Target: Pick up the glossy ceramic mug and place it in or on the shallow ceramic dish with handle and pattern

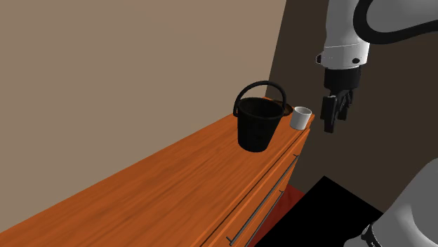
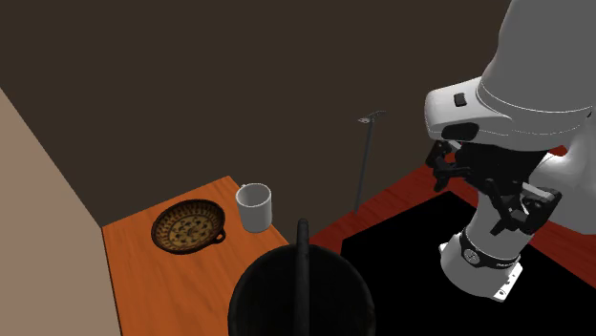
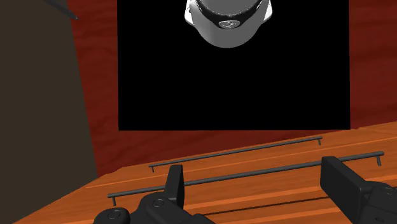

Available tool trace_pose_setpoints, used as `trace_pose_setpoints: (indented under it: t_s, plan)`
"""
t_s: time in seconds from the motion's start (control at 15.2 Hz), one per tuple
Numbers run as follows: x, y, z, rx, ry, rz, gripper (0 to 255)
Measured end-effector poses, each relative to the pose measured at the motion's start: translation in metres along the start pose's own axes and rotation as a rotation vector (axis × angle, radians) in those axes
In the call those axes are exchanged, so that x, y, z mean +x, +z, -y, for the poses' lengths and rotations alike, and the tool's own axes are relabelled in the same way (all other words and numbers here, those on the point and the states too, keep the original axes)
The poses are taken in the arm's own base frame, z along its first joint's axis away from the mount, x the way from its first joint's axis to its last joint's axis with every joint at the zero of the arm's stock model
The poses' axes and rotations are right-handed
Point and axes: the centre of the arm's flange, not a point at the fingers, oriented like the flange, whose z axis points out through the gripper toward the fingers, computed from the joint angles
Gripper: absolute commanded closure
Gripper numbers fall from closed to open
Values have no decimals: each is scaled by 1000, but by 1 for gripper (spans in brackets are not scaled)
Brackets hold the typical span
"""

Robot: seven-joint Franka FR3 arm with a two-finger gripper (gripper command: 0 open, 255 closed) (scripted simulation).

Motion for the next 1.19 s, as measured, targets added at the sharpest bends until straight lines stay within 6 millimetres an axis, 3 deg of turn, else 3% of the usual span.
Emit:
trace_pose_setpoints:
  t_s: [0.26, 1.19]
  plan:
    - [11, 9, -22, 1, -16, -14, 0]
    - [99, 65, -164, 0, -127, -115, 0]
